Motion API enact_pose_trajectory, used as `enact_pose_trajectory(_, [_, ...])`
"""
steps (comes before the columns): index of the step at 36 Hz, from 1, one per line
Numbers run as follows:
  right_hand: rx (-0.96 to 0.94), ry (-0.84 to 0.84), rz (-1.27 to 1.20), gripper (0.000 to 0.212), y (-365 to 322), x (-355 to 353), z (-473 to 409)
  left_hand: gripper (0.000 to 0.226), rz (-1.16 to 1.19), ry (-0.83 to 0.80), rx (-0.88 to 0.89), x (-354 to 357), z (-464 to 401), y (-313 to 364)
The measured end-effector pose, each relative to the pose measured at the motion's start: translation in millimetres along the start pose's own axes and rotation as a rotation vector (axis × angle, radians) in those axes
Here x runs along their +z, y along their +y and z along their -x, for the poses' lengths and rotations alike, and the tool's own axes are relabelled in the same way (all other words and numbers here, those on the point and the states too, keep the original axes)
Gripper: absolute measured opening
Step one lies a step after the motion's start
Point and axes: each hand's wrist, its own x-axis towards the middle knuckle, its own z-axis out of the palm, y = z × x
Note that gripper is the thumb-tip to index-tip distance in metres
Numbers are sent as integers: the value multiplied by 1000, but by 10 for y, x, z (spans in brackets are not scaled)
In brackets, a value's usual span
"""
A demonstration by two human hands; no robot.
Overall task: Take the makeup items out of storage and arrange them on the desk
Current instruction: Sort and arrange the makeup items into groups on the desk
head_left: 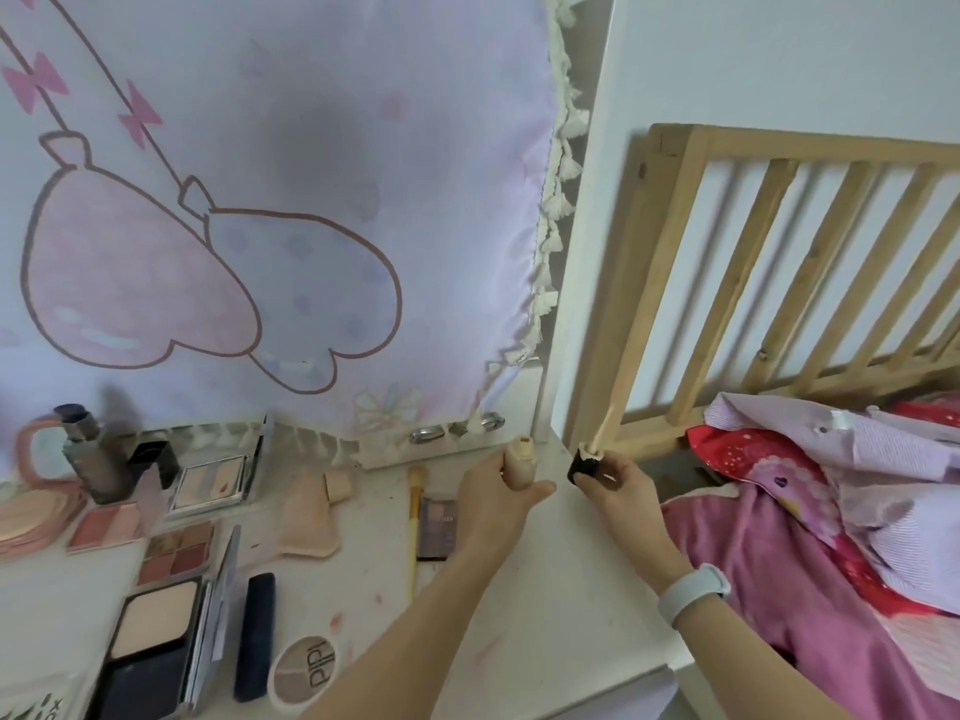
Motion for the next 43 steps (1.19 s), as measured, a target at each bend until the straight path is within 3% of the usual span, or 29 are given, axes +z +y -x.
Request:
enact_pose_trajectory(5, [-84,-72,190,28,55,-8,-150,30,-151,4,6,87,-171,-5])
enact_pose_trajectory(11, [-78,-136,205,25,152,2,-287,43,-244,58,3,191,-282,-37])
enact_pose_trajectory(17, [-121,-146,228,27,141,84,-335,47,-298,-53,-7,180,-368,-62])
enact_pose_trajectory(21, [-155,-154,235,28,102,100,-329,22,-315,-113,18,117,-363,-104])
enact_pose_trajectory(24, [-168,-174,231,25,69,103,-316,48,-326,-42,39,116,-337,-110])
enact_pose_trajectory(28, [-223,-183,245,30,38,113,-292,51,-430,-40,57,106,-330,-50])
enact_pose_trajectory(34, [-214,-189,324,20,43,118,-299,48,-517,-32,65,68,-275,18])
enact_pose_trajectory(37, [-178,-243,353,31,50,97,-270,54,-493,-19,88,9,-190,43])
enact_pose_trajectory(40, [-96,-268,360,48,104,57,-238,40,-519,-29,122,-84,-112,9])
enact_pose_trajectory(43, [-24,-266,345,57,127,12,-145,42,-577,-16,137,-203,-9,-36])
